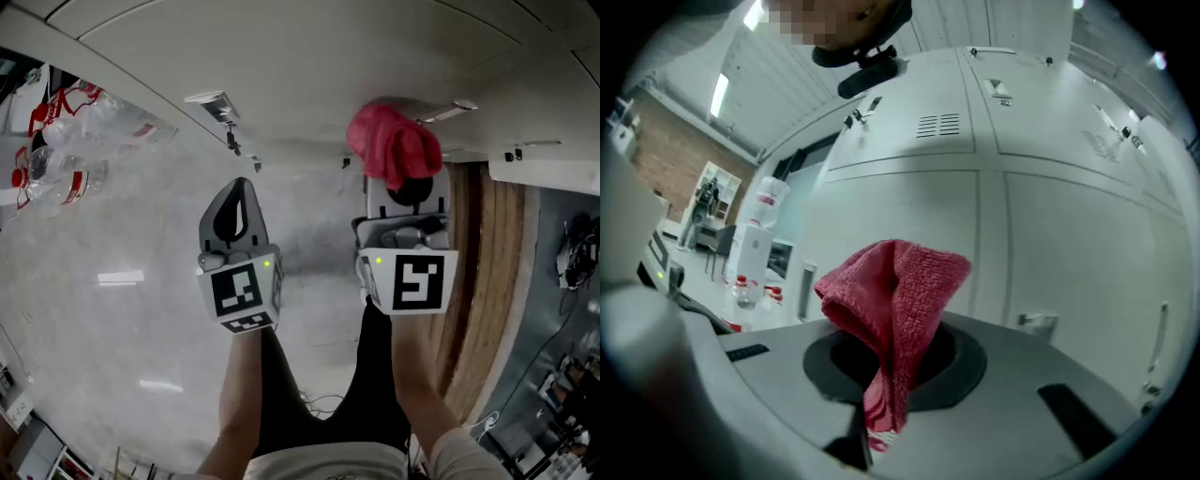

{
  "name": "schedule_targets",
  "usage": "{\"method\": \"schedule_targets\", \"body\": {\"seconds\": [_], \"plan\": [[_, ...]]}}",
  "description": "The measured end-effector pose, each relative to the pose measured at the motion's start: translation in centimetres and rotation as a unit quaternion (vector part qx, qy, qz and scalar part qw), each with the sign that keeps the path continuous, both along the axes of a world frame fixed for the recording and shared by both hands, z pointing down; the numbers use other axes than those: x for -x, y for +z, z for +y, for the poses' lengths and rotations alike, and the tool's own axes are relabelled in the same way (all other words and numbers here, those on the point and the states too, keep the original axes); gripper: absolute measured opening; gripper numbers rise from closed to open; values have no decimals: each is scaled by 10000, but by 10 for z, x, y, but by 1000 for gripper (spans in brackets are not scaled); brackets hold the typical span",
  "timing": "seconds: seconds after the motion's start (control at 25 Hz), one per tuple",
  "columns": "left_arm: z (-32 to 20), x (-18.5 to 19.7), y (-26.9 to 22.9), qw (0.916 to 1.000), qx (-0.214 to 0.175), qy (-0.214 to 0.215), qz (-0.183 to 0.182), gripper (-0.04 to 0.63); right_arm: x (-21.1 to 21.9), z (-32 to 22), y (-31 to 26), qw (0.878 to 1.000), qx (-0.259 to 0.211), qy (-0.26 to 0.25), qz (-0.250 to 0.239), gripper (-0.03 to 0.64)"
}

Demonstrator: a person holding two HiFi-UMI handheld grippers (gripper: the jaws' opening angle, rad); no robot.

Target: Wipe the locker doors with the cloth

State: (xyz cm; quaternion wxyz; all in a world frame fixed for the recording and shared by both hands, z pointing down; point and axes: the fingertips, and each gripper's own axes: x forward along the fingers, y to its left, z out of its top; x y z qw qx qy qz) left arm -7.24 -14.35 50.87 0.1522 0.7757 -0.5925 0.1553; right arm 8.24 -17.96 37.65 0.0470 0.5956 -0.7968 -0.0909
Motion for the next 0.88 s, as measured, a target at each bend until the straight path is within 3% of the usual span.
{"method": "schedule_targets", "body": {"seconds": [0.16, 0.36, 0.72, 0.88], "plan": [[4, 28, 2, 9999, -83, 101, -70, 17, 86, -4, 35, 9968, 110, -758, -245, 31], [14, 56, 8, 9997, -108, 208, -25, 17, 144, -16, 80, 9942, 454, -968, -92, 31], [17, 75, 15, 9998, -109, 146, 38, 17, 156, -29, 94, 9938, 429, -988, 281, 31], [14, 63, 14, 9996, -171, 212, 65, 17, 139, -32, 93, 9957, 473, -799, -42, 31]]}}
